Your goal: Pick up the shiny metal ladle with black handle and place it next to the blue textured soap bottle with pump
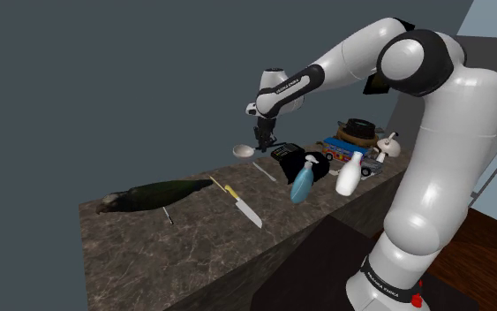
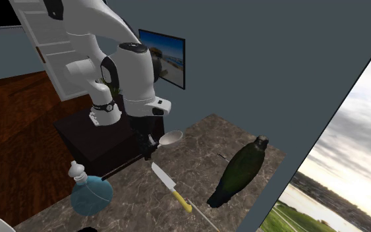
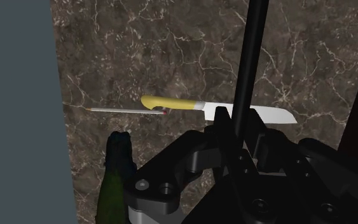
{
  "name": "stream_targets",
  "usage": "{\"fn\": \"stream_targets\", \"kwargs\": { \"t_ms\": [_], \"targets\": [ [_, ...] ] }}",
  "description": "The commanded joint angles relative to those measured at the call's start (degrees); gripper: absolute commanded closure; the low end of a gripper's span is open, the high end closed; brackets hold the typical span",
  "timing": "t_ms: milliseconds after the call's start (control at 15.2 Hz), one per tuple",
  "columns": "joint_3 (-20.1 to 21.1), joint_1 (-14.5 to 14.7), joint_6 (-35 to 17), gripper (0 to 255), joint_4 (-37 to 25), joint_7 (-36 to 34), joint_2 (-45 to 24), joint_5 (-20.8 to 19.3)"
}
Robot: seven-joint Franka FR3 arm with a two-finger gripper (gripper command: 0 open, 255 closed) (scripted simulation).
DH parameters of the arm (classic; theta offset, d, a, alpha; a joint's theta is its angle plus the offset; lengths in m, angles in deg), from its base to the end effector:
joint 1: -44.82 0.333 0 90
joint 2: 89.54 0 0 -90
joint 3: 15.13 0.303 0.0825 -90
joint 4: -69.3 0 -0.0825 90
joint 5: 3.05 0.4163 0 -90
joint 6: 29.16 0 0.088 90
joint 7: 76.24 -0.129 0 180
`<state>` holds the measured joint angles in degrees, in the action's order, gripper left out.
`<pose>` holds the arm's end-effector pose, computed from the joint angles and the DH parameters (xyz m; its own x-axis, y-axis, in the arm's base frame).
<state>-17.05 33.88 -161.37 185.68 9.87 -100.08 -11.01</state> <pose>0.6021 -0.1424 0.3117 0.2053 0.9724 -0.1106 0.9762 -0.1954 0.0943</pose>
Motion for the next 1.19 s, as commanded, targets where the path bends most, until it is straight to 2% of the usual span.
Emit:
{"fn": "stream_targets", "kwargs": {
  "t_ms": [0,1122],
  "targets": [
    [-0.05,-0.03,-1.28,255,0.46,-0.14,-0.79,-0.11],
    [-0.51,0.04,-12.51,255,3.45,-1.99,-9.09,-1.40]
  ]
}}
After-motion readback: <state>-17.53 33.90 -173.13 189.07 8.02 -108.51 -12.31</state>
